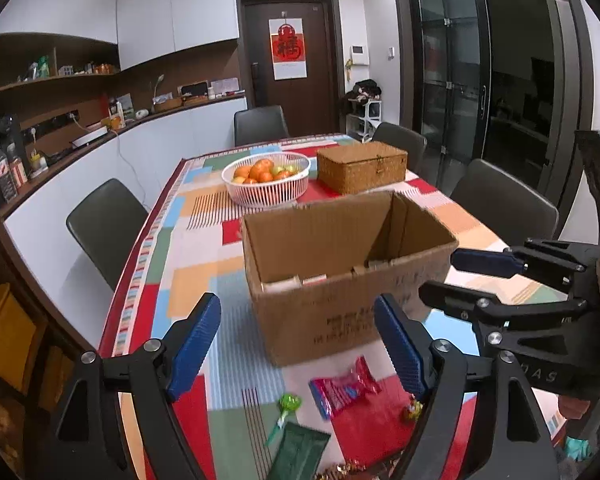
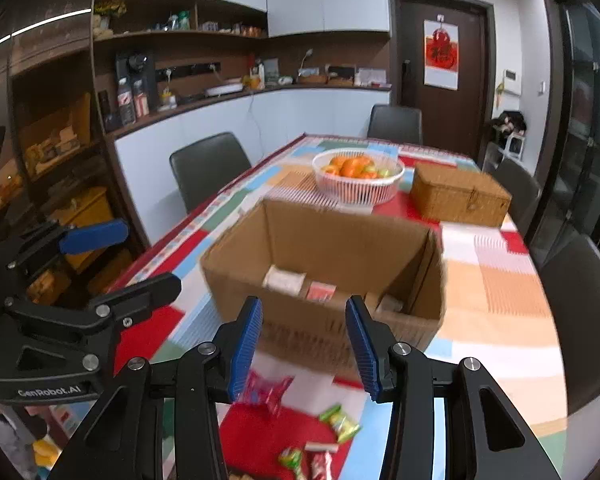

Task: Organize snacks
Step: 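Grasp the dark green packet with the left tool while the right tool grasps the green lollipop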

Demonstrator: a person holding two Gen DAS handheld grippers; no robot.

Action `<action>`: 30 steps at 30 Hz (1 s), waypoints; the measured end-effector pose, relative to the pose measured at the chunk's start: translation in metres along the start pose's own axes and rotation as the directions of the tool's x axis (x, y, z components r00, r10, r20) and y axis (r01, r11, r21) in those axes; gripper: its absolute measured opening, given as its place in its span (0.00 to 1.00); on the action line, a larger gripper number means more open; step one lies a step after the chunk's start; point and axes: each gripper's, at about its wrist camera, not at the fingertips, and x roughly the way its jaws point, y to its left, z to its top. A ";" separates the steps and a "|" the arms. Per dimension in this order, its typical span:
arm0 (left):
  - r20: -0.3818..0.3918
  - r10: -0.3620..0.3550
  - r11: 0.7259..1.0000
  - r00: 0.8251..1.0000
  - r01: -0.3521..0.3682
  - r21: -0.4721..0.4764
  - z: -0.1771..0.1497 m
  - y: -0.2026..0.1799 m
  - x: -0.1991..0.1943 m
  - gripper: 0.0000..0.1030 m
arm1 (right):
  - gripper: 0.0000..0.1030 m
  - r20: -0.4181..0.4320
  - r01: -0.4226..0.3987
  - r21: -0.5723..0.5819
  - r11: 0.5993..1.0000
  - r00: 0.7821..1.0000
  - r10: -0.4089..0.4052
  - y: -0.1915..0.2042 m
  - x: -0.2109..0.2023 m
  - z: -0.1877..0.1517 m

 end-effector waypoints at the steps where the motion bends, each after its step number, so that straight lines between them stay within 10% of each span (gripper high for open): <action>1: -0.009 0.002 1.000 1.000 -0.002 0.000 -0.005 -0.001 0.000 0.77 | 0.43 -0.015 -0.008 0.000 1.000 1.000 0.008 0.001 0.001 -0.005; 17: -0.217 -0.014 0.999 0.976 0.005 -0.042 -0.078 0.003 0.029 0.78 | 0.43 -0.271 -0.049 0.050 0.998 0.961 0.060 0.009 0.035 -0.084; 30: -0.397 -0.029 1.000 0.918 0.027 -0.011 -0.127 0.007 0.071 0.78 | 0.43 -0.441 -0.014 0.046 0.999 0.897 0.033 0.015 0.071 -0.124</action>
